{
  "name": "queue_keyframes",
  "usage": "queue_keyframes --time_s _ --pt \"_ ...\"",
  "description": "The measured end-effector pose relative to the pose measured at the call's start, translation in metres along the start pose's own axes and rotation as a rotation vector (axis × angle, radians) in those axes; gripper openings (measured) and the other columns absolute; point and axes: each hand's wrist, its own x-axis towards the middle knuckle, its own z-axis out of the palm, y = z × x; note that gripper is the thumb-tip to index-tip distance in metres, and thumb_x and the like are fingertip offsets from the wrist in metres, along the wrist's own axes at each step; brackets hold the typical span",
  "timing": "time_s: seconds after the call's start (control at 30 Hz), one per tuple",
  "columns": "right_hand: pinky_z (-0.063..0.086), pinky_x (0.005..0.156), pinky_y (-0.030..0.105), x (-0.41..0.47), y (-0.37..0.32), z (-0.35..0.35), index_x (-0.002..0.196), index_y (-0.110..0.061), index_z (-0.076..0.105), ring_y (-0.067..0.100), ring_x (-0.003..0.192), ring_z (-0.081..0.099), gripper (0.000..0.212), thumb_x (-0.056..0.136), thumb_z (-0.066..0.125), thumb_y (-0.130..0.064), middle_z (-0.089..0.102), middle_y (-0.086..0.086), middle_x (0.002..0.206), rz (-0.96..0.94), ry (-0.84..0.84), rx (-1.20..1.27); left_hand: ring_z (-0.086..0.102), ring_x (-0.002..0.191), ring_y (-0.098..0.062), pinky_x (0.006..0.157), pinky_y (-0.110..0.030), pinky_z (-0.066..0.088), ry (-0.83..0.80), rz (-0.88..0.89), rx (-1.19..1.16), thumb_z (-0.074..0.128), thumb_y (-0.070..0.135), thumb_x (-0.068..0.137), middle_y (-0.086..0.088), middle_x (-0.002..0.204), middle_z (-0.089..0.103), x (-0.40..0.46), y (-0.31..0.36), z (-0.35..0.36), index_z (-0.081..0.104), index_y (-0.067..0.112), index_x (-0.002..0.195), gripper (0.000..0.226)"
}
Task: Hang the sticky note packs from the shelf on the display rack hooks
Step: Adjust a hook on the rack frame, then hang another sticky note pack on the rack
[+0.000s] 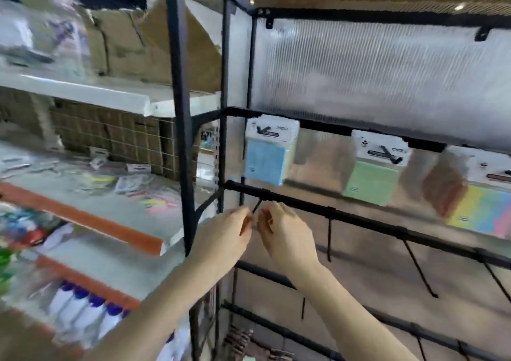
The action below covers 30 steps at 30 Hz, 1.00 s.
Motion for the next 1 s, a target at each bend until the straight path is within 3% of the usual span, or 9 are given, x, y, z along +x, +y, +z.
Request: queue_keyframes --time_s 0.07,0.27,0.33,0.47,0.67,0.83,1.0 --pt "0.042 0.064 0.034 0.010 -0.035 0.023 0.099 -0.015 0.054 0.032 0.087 0.058 0.017 0.095 0.047 -0.030 0.060 0.005 0.097 -0.084 -0.025 0.048 0.065 0.082 -0.019 0.053 -0.026 0.033 0.007 -0.101 0.056 0.049 0.035 0.095 0.009 0.089 0.065 -0.008 -0.037 -0.021 0.053 0.030 0.094 0.007" --pt "0.042 0.066 0.036 0.028 -0.128 0.088 0.097 -0.018 0.054 0.032 0.091 0.060 0.019 0.096 0.043 -0.033 0.061 0.004 0.099 -0.325 -0.167 0.191 0.063 0.090 -0.024 0.062 -0.029 0.037 0.023 -0.386 0.162 0.047 0.029 0.095 0.001 0.096 0.067 -0.048 -0.131 -0.071 0.057 0.026 0.102 0.012" --pt "0.044 0.068 0.036 0.031 -0.157 0.109 0.096 -0.017 0.054 0.030 0.091 0.059 0.021 0.096 0.042 -0.034 0.061 0.003 0.098 -0.435 -0.228 0.220 0.062 0.095 -0.026 0.070 -0.032 0.046 0.016 -0.512 0.151 0.045 0.029 0.096 -0.001 0.099 0.066 -0.061 -0.159 -0.083 0.057 0.026 0.103 0.015" --pt "0.038 0.063 0.033 0.039 -0.213 0.151 0.097 -0.018 0.055 0.027 0.089 0.060 0.022 0.098 0.041 -0.034 0.062 0.002 0.099 -0.562 -0.285 0.235 0.062 0.096 -0.028 0.077 -0.040 0.050 -0.008 -0.675 0.160 0.039 0.024 0.097 -0.007 0.098 0.065 -0.082 -0.209 -0.103 0.053 0.020 0.092 0.016" --pt "0.034 0.059 0.033 0.063 -0.282 0.218 0.079 -0.019 0.045 0.028 0.078 0.058 0.021 0.097 0.042 -0.030 0.059 0.004 0.085 -0.561 -0.396 0.326 0.060 0.094 -0.028 0.068 -0.032 0.042 0.018 -0.818 0.210 0.040 0.023 0.096 -0.006 0.100 0.064 -0.091 -0.278 -0.128 0.053 0.019 0.097 0.014" --pt "0.034 0.063 0.033 0.105 -0.317 0.285 0.090 -0.016 0.056 0.026 0.086 0.057 0.021 0.097 0.042 -0.030 0.061 0.002 0.093 -0.484 -0.411 0.356 0.060 0.100 -0.028 0.071 -0.032 0.042 0.022 -0.867 0.224 0.043 0.027 0.096 -0.006 0.106 0.065 -0.057 -0.351 -0.133 0.057 0.021 0.107 0.018" --pt "0.038 0.070 0.033 0.162 -0.334 0.351 0.097 -0.014 0.057 0.025 0.094 0.057 0.018 0.097 0.043 -0.026 0.061 0.005 0.101 -0.286 -0.429 0.388 0.059 0.100 -0.028 0.069 -0.031 0.039 -0.126 -0.873 0.227 0.039 0.021 0.096 -0.006 0.111 0.063 -0.021 -0.427 -0.126 0.057 0.020 0.108 0.021"
